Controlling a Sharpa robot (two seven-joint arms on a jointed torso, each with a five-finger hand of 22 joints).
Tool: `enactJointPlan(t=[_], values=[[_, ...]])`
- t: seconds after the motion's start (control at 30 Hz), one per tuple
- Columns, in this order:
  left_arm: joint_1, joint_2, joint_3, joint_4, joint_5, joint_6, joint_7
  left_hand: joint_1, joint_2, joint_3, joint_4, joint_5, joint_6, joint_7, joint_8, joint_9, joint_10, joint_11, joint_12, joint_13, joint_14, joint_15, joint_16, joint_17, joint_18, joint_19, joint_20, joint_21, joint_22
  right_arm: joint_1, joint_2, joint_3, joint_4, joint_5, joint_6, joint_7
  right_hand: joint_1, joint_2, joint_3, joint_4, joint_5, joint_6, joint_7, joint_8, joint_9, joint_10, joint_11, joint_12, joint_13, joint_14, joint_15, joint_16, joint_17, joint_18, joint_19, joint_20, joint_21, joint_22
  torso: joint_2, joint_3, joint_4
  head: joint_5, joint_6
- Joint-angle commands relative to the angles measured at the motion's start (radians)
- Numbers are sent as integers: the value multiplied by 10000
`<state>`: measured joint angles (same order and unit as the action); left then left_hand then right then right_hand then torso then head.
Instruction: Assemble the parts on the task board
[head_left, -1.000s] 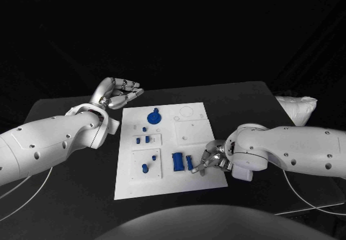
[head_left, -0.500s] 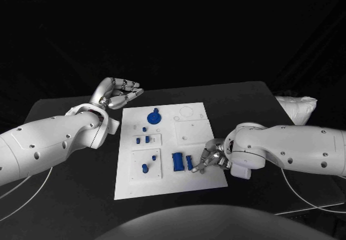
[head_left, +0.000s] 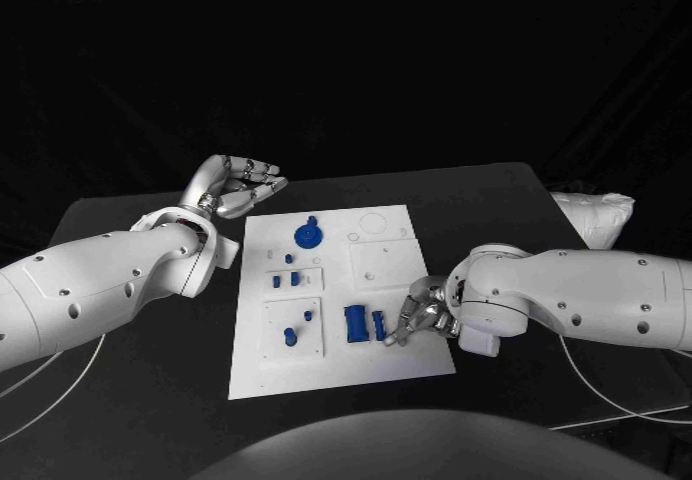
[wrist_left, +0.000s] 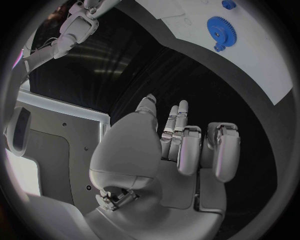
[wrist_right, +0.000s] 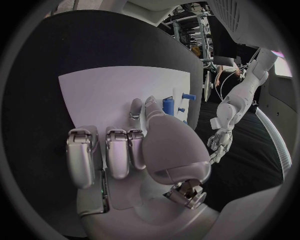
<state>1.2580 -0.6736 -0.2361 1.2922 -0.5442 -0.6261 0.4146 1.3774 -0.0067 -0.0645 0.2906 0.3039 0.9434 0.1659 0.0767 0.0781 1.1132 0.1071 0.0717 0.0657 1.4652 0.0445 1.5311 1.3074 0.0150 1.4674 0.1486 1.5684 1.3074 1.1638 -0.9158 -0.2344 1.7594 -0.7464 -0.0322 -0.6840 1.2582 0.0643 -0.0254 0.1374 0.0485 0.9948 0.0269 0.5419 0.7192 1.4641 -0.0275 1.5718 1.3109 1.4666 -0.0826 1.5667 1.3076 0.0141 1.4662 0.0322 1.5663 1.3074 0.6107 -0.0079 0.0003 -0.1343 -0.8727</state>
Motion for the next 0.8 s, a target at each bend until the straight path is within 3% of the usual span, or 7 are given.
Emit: enactJointPlan(t=[0.03,0.23,0.43,0.63,0.7,0.77,0.8], values=[[6,17,7,15,6,101,43,16,51,-76,6,30,21,-18,60,13,40,1,16,8,638,-29,-7,1639,-150,1034,19,24,2634,-19,-6,-15,20,-162,93,-37,259,31,74,-178,87,-60,-18,-31,48,1067,-74,-10,2599,1042,-56,41,2632,-141,1046,-49,45,2634,0,1,4,8,1],[6,4,7,25,6,97,41,16,51,-76,6,30,21,-18,60,13,40,1,16,8,638,-29,-7,1639,-150,1034,19,24,2634,-19,-80,-15,126,-173,-15,28,495,-52,141,-382,110,-50,-29,-77,104,1067,-83,-10,2599,1042,-65,41,2632,-141,1046,-54,45,2634,6,4,2,26,1],[6,-7,7,33,6,98,41,16,51,-76,6,30,21,-18,60,13,40,1,16,8,638,-29,-7,1639,-150,1034,19,24,2634,-16,-268,-14,294,-71,-671,679,446,-97,108,-368,106,-20,-11,-82,128,1067,-72,-10,2599,1042,-67,41,2632,-141,1046,-57,45,2634,-2,1,-4,59,1],[6,-52,6,58,6,55,62,38,66,-84,8,40,19,-18,60,13,41,1,13,7,624,-30,-20,1606,-150,1034,17,24,2634,62,-560,-11,387,1027,-2628,3611,246,-36,68,-183,703,-45,-7,-102,260,1067,-67,-10,2599,1042,-91,41,2632,-141,1046,-81,45,2634,-10,3,-18,160,1],[6,-83,6,88,-4,22,92,38,67,-84,9,40,19,-18,60,13,41,1,13,7,611,-30,-33,1574,-150,1034,17,24,2634,96,-542,-10,300,1765,-3242,4819,278,9,95,-132,1119,-303,81,-328,181,1067,9,-10,2599,1042,-87,41,2632,-141,1046,-88,45,2634,-12,9,-24,224,1],[5,-125,6,141,20,-37,146,38,68,-85,9,40,20,-18,60,13,41,1,13,7,576,-30,-67,1490,-148,1027,17,17,2631,121,-444,-3,146,2555,-3702,6003,406,32,117,-60,1430,-530,250,-728,-76,1067,213,-10,2599,1005,164,1,2523,-140,1041,66,39,2631,-3,24,-37,321,1],[5,-153,5,182,82,-75,187,38,75,-90,13,41,25,-19,64,14,44,1,13,7,518,-31,-122,1357,-123,947,16,-64,2599,131,-358,7,38,2957,-3897,6625,410,105,138,29,1541,-889,416,-1056,-271,1067,291,-10,2599,707,267,-318,1697,43,507,166,-557,2359,2,31,-44,381,1]])
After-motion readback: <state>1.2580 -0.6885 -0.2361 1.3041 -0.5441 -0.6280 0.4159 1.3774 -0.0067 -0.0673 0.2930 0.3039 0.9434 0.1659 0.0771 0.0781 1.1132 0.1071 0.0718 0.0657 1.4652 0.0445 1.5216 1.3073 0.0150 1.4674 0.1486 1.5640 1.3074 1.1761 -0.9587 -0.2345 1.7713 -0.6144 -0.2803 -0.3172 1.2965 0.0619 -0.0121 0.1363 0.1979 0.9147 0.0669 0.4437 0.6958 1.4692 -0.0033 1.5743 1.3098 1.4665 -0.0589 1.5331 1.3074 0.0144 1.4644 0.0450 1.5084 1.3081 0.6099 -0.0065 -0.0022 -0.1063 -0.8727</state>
